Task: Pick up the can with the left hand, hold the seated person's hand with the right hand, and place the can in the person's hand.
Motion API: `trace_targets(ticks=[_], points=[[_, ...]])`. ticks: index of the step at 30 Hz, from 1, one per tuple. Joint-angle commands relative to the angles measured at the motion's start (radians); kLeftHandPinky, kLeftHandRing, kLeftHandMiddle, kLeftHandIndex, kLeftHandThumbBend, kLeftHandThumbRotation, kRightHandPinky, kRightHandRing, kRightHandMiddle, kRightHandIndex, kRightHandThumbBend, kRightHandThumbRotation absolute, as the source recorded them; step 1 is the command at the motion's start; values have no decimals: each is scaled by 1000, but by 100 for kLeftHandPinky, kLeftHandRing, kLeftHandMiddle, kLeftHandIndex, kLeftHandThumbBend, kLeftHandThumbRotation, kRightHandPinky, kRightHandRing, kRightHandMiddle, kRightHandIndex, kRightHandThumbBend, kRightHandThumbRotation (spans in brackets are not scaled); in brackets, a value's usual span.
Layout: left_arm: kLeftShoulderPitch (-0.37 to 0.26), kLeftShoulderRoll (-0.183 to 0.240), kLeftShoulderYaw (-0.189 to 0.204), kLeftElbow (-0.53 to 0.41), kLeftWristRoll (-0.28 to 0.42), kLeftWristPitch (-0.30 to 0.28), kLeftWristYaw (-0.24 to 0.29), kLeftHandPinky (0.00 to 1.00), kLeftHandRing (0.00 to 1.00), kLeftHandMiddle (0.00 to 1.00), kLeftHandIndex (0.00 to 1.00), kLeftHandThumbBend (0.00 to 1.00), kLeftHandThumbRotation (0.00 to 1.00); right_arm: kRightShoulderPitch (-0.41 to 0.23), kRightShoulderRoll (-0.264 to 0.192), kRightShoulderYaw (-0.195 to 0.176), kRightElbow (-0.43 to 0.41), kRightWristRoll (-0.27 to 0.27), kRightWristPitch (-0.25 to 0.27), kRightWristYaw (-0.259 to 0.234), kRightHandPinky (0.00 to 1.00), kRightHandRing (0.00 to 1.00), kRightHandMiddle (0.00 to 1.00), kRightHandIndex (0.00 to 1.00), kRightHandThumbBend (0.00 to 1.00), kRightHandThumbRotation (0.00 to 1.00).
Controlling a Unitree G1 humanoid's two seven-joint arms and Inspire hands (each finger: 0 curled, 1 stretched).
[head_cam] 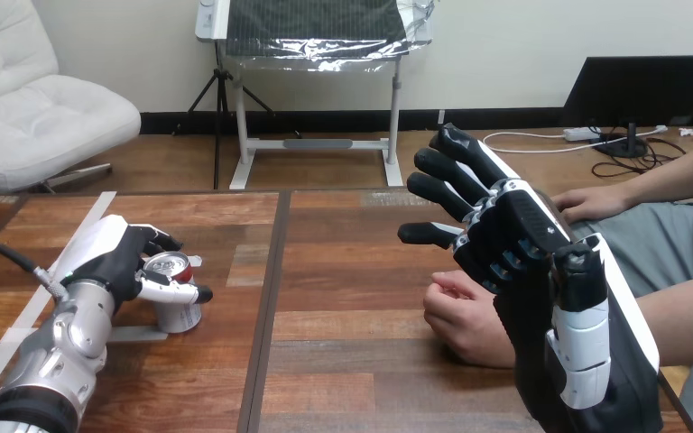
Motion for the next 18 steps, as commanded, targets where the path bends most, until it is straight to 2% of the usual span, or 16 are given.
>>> trace_targets(ticks=[1,18], points=[[-86,29,-9,-38,10,0,-3,70,77,79,74,85,29,-42,15,-8,-35,5,-10,-10,74,88,90,91,74,100],[-83,35,-15,-48,22,6,-7,68,77,79,74,85,31,-40,15,-7,-36,10,-10,-9,74,88,89,90,74,100]])
